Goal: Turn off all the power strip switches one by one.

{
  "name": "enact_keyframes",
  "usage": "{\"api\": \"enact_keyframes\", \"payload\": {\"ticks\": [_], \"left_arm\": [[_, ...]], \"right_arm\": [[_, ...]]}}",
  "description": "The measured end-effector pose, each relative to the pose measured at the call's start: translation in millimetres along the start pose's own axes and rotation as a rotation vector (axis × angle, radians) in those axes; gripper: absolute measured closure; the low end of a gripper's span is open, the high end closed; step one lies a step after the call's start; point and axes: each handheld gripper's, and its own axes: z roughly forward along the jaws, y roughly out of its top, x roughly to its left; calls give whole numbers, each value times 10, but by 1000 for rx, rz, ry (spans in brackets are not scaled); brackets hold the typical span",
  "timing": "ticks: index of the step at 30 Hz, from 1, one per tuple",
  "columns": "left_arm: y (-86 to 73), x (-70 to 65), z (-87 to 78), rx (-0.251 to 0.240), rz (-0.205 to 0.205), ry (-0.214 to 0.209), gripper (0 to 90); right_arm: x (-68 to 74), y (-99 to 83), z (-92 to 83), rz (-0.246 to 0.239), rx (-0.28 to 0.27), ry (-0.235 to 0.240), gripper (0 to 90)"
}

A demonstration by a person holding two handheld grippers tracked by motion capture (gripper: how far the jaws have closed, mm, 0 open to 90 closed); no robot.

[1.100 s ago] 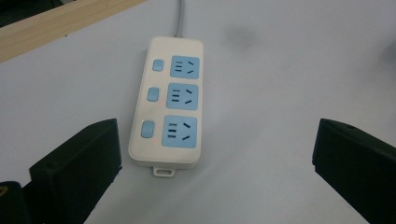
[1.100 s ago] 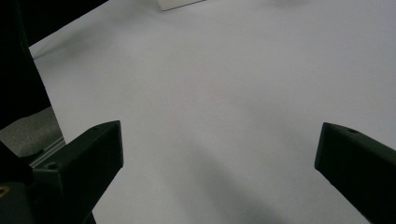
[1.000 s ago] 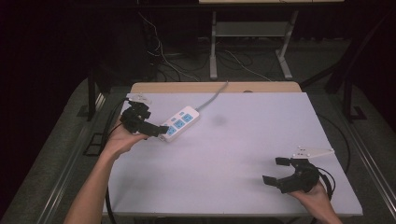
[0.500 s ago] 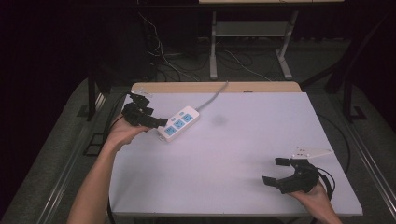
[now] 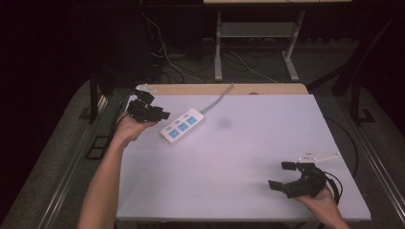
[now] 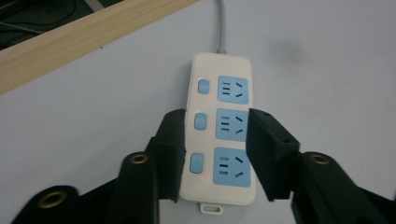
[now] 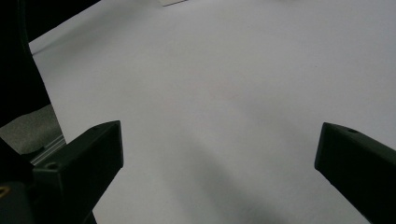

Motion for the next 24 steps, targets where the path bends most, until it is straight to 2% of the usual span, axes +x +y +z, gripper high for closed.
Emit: {"api": "enact_keyframes", "payload": {"ticks": [13, 24], "left_arm": [[-30, 70, 163, 31, -5, 20, 878], [-58, 79, 342, 85, 15, 19, 892]], "right_arm": [[-4, -12, 11, -2, 6, 1, 8], [-4, -16, 21, -8, 14, 2, 8]]}}
